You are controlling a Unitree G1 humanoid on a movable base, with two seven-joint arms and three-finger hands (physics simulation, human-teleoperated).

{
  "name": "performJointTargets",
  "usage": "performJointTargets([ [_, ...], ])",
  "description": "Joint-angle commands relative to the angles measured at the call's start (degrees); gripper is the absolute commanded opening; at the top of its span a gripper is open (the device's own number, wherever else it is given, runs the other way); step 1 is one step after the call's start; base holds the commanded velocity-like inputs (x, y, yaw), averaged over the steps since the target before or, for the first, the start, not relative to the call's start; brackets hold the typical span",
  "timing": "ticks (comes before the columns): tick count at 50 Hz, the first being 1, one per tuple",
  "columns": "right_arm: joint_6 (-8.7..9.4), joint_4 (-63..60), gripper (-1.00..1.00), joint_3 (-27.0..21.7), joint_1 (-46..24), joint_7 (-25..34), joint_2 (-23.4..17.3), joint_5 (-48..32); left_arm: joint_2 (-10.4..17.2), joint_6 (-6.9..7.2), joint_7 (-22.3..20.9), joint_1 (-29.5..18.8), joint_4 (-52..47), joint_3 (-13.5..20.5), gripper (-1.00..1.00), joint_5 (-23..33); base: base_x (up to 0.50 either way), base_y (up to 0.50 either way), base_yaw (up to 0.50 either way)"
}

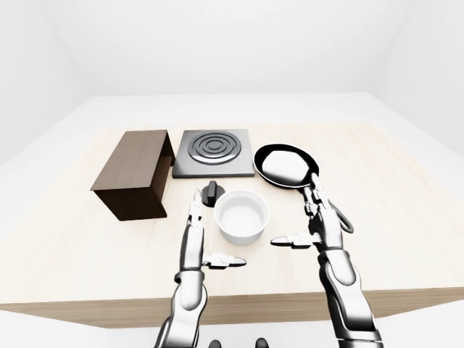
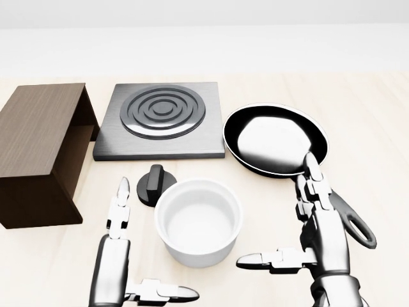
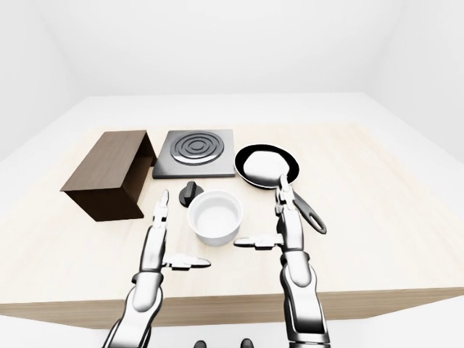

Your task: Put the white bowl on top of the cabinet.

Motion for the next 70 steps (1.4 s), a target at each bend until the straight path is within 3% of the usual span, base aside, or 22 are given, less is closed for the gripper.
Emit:
performJointTargets([
  [1,0.85,-1.3,1.00,-1.1,-0.2,-1.0,-0.2,0.0,0.7,0.00,6.6,2.7,-2.3,-7.0,1.00,6.5,0.00,0.00,0.00],
  [11,1.05,-2.1,1.00,-1.8,-0.1,-1.5,-0.4,-0.2,1.9,0.00,12.8,4.3,-2.2,-12.0,1.00,12.0,0.00,0.00,0.00],
  [18,1.18,-3.5,1.00,-2.0,0.5,-1.4,-0.4,-0.1,1.5,0.00,17.4,3.9,-1.8,-15.4,1.00,19.8,0.00,0.00,0.00],
  [35,1.23,-3.5,1.00,-2.8,-0.1,-1.3,-0.6,0.4,-0.3,0.00,17.4,2.5,0.3,-20.2,1.00,33.4,0.00,0.00,0.00],
  [44,2.14,-4.8,1.00,-3.5,0.0,-1.1,-0.7,1.0,-1.5,0.00,17.4,1.0,2.5,-21.4,1.00,39.8,0.00,0.00,0.00],
  [59,2.61,-5.5,1.00,-4.2,0.1,-0.9,-0.8,1.5,-5.3,0.00,16.9,-3.7,9.4,-18.7,1.00,49.2,0.00,0.00,0.00],
  [70,3.20,-6.8,1.00,-4.6,0.4,-0.7,-0.8,2.0,-5.4,0.00,10.3,-3.6,8.3,-18.6,1.00,56.0,0.00,0.00,0.00],
])
